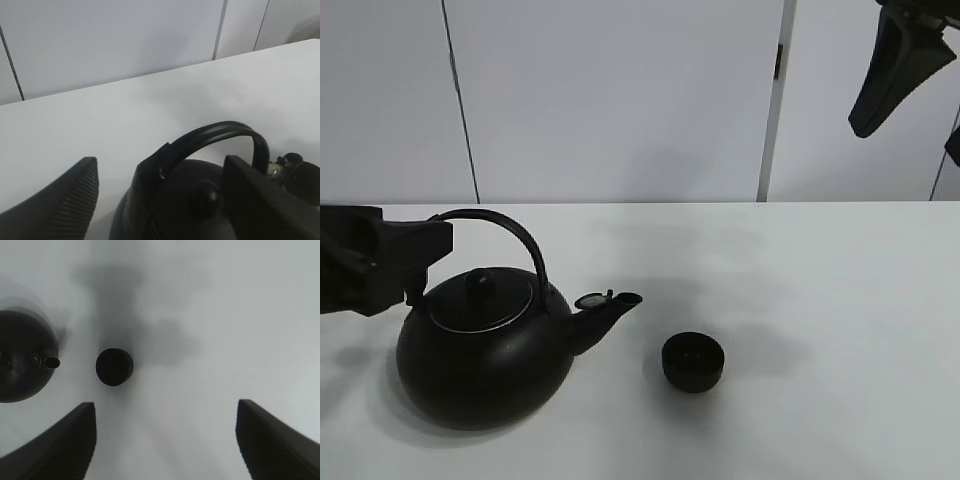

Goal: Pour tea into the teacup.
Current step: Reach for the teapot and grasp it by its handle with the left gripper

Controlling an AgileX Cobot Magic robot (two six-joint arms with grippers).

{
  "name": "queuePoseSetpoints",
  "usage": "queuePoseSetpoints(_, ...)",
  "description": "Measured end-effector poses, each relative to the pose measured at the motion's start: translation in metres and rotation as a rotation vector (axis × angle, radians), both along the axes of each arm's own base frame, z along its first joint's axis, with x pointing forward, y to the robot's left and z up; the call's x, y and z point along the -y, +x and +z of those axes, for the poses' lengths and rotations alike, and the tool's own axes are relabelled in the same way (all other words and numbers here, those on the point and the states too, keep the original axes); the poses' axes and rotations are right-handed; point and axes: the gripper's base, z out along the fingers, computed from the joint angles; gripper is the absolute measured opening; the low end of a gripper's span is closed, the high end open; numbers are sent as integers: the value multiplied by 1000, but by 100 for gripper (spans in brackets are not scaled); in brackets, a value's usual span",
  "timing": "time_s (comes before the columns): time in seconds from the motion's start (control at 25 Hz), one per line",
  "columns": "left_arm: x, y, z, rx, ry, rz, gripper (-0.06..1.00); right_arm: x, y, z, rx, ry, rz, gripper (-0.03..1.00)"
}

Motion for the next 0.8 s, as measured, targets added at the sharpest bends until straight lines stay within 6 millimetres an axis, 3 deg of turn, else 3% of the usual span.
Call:
queuePoseSetpoints(0.32,0,10,-30,-89,31,52,50,0,0,0,5,0,-1,54)
queuePoseSetpoints(0.8,8,26,-20,-22,-3,51,50,0,2,1,24,0,-6,54)
